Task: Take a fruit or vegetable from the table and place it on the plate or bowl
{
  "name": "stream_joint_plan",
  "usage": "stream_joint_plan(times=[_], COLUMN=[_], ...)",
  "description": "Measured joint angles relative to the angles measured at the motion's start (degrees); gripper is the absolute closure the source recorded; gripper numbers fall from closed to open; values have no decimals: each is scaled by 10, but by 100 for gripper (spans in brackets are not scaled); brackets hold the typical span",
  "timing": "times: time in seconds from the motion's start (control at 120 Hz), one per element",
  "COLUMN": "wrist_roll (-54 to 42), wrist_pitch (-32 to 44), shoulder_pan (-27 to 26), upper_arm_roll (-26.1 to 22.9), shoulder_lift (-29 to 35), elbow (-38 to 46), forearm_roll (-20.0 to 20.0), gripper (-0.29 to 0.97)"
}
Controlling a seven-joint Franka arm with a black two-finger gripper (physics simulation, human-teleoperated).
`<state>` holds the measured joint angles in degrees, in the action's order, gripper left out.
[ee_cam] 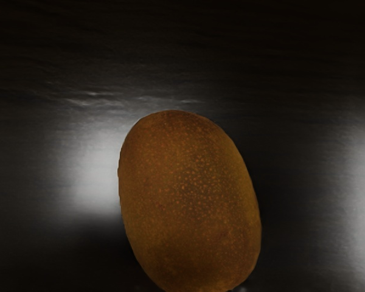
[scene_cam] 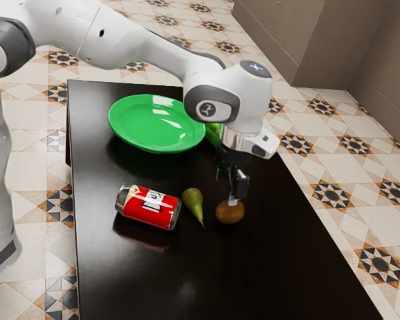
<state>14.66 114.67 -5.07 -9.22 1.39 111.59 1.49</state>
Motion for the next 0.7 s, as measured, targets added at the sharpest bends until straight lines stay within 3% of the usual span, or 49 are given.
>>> stream_joint_plan(times=[0.7], wrist_roll=[21], wrist_pitch=[28], shoulder_pan=[84], upper_arm_roll=[-5], shoulder_lift=[5], elbow=[5], forearm_roll=[-2], gripper=[0])
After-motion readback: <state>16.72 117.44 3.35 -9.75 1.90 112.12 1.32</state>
